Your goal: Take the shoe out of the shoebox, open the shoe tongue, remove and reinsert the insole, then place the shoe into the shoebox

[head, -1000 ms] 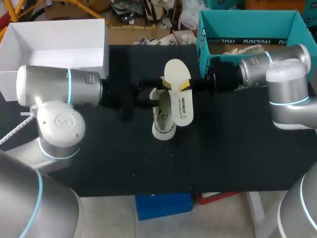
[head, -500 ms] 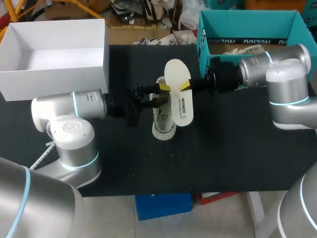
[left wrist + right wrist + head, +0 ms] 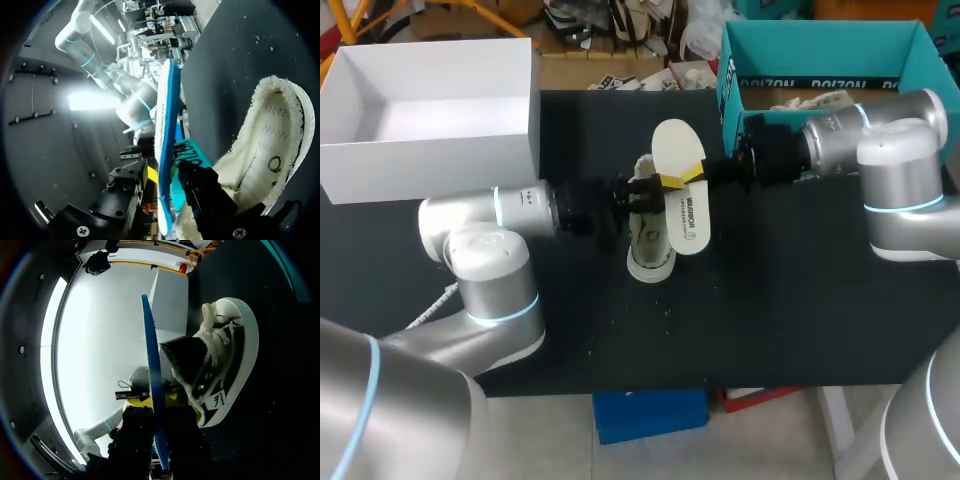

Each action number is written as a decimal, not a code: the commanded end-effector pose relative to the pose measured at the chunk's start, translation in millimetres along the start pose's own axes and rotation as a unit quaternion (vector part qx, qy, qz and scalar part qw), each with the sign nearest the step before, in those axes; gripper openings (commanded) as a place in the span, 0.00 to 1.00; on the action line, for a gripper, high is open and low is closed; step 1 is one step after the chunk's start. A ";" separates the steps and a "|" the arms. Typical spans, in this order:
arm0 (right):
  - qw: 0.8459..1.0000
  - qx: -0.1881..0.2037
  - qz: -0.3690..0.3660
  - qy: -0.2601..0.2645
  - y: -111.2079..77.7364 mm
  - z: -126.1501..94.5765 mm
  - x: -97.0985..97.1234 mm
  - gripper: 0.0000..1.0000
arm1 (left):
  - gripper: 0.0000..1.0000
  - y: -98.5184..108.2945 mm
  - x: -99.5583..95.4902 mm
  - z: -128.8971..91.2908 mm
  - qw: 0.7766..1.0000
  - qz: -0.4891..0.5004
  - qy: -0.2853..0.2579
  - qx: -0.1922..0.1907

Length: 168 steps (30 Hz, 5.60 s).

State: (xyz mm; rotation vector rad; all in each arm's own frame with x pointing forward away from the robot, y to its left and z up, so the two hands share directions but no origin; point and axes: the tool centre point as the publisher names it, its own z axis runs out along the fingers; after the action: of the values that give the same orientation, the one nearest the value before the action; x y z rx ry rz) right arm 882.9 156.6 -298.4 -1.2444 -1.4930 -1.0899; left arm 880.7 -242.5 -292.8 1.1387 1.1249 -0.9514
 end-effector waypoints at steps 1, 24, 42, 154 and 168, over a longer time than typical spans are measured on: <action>1.000 0.001 0.001 -0.001 0.8 0.6 0.0 0.00 | 0.27 2.3 1.9 5.2 1.000 0.001 0.005 0.000; 1.000 0.001 0.001 -0.001 0.8 0.6 0.0 0.19 | 0.00 -1.1 6.3 0.3 1.000 0.000 0.011 -0.004; 0.986 -0.143 0.067 -0.063 -20.2 -41.4 18.7 1.00 | 0.00 -31.5 -25.7 -48.5 0.992 -0.038 0.119 0.027; 0.933 -0.303 0.056 -0.188 -118.6 -122.6 54.5 1.00 | 0.00 -27.5 66.3 -53.0 0.855 -0.181 0.403 0.273; 0.933 -0.303 0.056 -0.188 -118.6 -122.6 54.5 1.00 | 0.00 -12.6 74.4 -47.6 0.850 -0.164 0.437 0.245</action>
State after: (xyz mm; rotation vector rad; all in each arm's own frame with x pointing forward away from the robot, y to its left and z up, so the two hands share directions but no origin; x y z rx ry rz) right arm 770.0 35.5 -228.0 -2.0366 -1.3703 -1.3443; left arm 874.6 -196.6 -371.8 1.9444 1.9131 -1.0501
